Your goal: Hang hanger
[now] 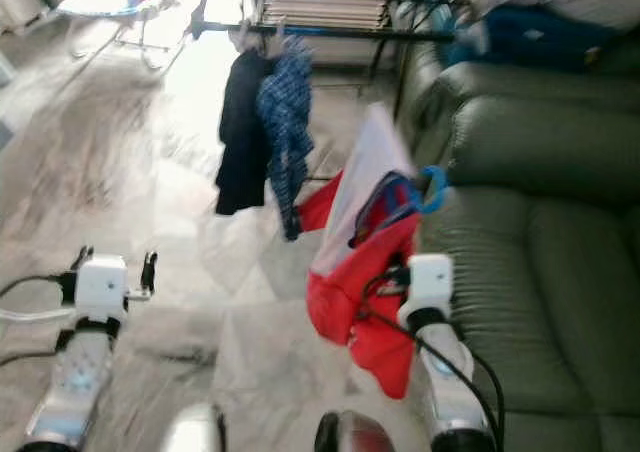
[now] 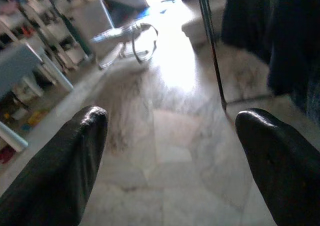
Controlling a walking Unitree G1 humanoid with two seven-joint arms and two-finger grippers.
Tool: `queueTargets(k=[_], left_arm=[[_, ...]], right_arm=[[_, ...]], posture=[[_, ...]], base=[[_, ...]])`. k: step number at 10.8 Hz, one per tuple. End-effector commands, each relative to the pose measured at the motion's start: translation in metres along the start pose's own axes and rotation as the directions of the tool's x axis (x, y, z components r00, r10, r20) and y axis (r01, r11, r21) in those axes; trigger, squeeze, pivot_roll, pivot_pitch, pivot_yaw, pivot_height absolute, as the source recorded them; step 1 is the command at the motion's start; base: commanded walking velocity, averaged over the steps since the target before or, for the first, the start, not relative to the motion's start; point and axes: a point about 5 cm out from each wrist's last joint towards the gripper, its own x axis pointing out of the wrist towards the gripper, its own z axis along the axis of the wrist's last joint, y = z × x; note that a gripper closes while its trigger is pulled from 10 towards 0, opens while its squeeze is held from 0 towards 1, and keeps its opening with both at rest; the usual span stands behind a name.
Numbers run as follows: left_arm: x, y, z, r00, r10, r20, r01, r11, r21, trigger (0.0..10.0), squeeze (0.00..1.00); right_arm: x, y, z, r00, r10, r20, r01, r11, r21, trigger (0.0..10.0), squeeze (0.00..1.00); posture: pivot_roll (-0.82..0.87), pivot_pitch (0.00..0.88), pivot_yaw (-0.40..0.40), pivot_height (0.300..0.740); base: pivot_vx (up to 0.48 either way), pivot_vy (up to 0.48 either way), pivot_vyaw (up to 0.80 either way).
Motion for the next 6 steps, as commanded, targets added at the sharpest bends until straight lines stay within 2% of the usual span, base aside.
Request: queueTargets(k=[1,6], left_arm=[[-0.0021,0.0014,-0.0047,1.0,-0.005,-0.024,0.005,1.0,-0.018,10.0,0.0],[-0.0023,0.0003,-0.0063,0.999,-0.028,-0.038,0.026,0.998,-0.056,10.0,0.0]], right_arm=[[0.0048,-0.0109,0.0078,0.998,-0.052,0.034,0.053,0.998,-0.016,10.0,0.0],[0.0073,-0.0115,0.0081,0.996,-0.084,0.04,0.085,0.996,-0.033,10.0,0.0]], posture=[[0.0,0.117,-0.05,0.74],[0.0,0.122,-0.052,0.74]], base=[[0.45,0.0,0.0],[0.444,0.0,0.0]])
